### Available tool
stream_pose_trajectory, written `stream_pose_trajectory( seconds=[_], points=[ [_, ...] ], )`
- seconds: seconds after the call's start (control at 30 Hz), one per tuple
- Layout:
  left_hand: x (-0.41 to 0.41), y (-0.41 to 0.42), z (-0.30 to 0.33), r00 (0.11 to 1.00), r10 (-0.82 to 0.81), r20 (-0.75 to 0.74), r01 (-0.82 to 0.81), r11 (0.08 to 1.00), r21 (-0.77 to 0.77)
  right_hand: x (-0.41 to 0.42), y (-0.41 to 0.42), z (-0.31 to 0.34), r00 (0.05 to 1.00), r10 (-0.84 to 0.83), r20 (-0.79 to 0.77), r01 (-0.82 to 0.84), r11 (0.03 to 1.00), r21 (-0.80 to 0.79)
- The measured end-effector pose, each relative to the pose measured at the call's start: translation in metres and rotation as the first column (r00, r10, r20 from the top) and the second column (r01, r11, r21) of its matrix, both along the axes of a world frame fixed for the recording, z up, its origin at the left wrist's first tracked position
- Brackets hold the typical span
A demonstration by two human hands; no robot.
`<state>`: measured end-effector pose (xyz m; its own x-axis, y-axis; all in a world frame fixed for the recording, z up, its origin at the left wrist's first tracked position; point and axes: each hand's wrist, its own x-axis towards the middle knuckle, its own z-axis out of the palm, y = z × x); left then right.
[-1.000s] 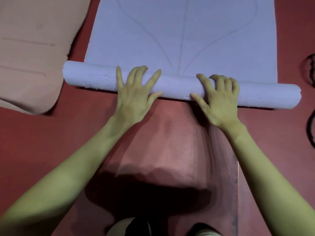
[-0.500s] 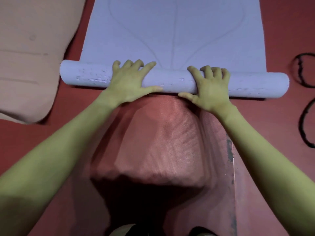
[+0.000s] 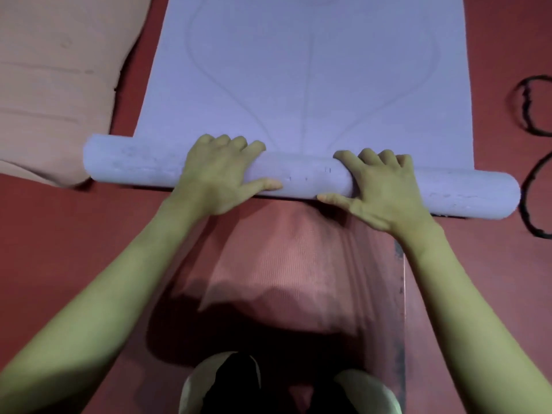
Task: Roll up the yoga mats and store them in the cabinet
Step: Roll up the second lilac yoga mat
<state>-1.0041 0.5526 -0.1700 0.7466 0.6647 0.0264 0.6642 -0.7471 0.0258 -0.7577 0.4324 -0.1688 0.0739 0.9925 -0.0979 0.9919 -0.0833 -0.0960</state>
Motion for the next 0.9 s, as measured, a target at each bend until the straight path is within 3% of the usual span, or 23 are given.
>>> stream_pose_trajectory(
  seconds=[0.07, 0.3, 0.4, 0.53, 0.67, 0.8, 0.9],
  points=[
    [-0.012, -0.023, -0.001, 0.999, -0.027, 0.041, 0.026, 0.999, 0.026, -0.009, -0.022, 0.004, 1.000, 0.002, -0.019, -0.003, 0.999, -0.046],
    [-0.033, -0.056, -0.011, 0.998, 0.005, 0.067, 0.002, 0.995, -0.101, -0.026, -0.047, 0.000, 0.999, 0.017, -0.044, -0.025, 0.983, -0.184],
    [-0.029, -0.068, -0.015, 0.983, 0.014, 0.183, -0.012, 1.000, -0.015, -0.019, -0.035, 0.001, 0.993, -0.011, -0.119, -0.017, 0.973, -0.231],
    [-0.026, -0.082, -0.027, 0.987, -0.001, 0.159, -0.013, 0.996, 0.087, -0.015, -0.027, -0.002, 0.990, -0.010, -0.144, -0.029, 0.963, -0.268],
    [-0.023, -0.065, -0.030, 0.989, -0.034, 0.143, 0.019, 0.994, 0.105, -0.018, -0.037, -0.010, 0.997, -0.011, -0.077, 0.007, 0.999, -0.054],
    [-0.013, -0.042, -0.020, 0.998, -0.007, 0.055, 0.010, 0.999, -0.047, -0.030, -0.052, -0.024, 0.998, -0.028, -0.062, 0.040, 0.980, 0.194],
    [-0.010, -0.028, -0.016, 1.000, -0.005, -0.001, 0.005, 0.990, -0.142, -0.038, -0.055, -0.032, 0.999, -0.034, 0.000, 0.033, 0.964, 0.262]
  ],
)
